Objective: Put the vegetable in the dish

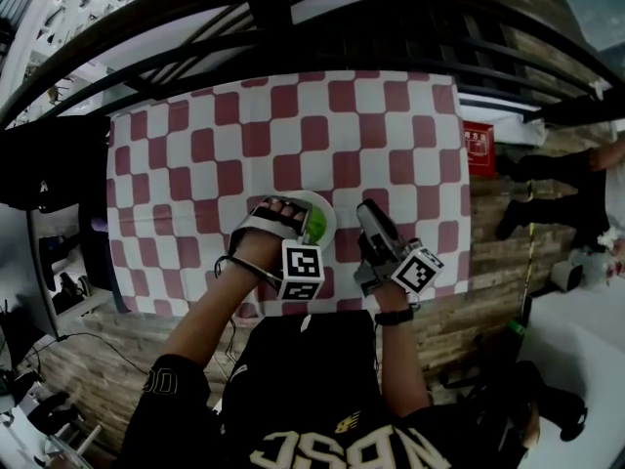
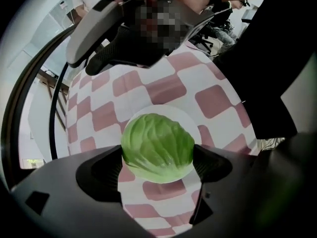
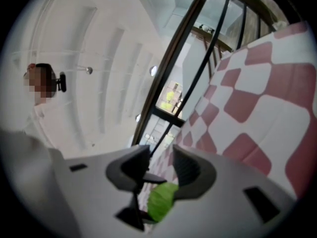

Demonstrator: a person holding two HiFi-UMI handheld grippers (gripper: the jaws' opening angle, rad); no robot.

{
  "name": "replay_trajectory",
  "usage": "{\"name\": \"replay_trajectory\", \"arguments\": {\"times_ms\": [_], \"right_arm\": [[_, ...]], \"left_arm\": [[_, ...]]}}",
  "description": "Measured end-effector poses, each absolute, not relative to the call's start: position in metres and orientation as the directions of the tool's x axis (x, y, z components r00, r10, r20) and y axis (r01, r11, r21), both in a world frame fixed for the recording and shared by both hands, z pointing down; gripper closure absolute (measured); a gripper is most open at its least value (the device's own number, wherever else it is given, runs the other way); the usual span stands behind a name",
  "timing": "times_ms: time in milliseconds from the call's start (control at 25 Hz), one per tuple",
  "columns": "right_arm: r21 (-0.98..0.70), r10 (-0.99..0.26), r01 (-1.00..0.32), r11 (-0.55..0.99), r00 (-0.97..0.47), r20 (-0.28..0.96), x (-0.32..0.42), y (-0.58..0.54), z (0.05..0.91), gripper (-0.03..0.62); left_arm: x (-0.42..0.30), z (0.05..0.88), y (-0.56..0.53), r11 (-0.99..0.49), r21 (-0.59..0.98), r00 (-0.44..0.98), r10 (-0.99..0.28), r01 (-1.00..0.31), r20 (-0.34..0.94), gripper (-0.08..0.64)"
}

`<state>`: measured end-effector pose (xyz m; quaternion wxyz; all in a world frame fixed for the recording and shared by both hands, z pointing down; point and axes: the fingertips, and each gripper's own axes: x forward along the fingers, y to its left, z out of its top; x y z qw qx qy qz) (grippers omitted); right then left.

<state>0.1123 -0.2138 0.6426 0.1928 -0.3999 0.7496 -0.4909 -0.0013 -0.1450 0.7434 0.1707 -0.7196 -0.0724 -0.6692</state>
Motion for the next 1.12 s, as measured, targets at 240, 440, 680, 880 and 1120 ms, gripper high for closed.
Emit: {"name": "replay_trajectory", "arguments": {"times_ms": [240, 440, 680, 880, 1120], "right_arm": [[-0.885, -0.803, -0.421, 0.200, -0.587, 0.098, 0.119, -0.209, 0.627, 0.442], [-0.861, -0.804, -0.434, 0.264, -0.593, 0.052, 0.121, -0.205, 0.599, 0.442], [-0.825, -0.800, -0.498, 0.268, -0.592, 0.097, 0.119, -0.192, 0.590, 0.442], [-0.668, -0.776, -0.678, 0.307, -0.585, 0.237, 0.106, -0.181, 0.581, 0.442], [-0.519, -0.815, -0.783, 0.344, -0.523, 0.249, 0.101, -0.180, 0.544, 0.442]], "left_arm": [[0.005, 0.752, -0.134, -0.877, -0.190, 0.038, -0.193, 0.441, 0.980, 0.095], [0.011, 0.762, -0.135, -0.830, -0.266, 0.034, -0.286, 0.489, 0.957, 0.097], [0.011, 0.752, -0.149, -0.828, -0.391, 0.160, -0.358, 0.402, 0.920, 0.095], [0.004, 0.707, -0.155, -0.808, -0.548, 0.310, -0.476, 0.215, 0.823, 0.095], [-0.029, 0.615, -0.176, -0.799, -0.479, 0.405, -0.599, -0.364, 0.691, 0.097]]}}
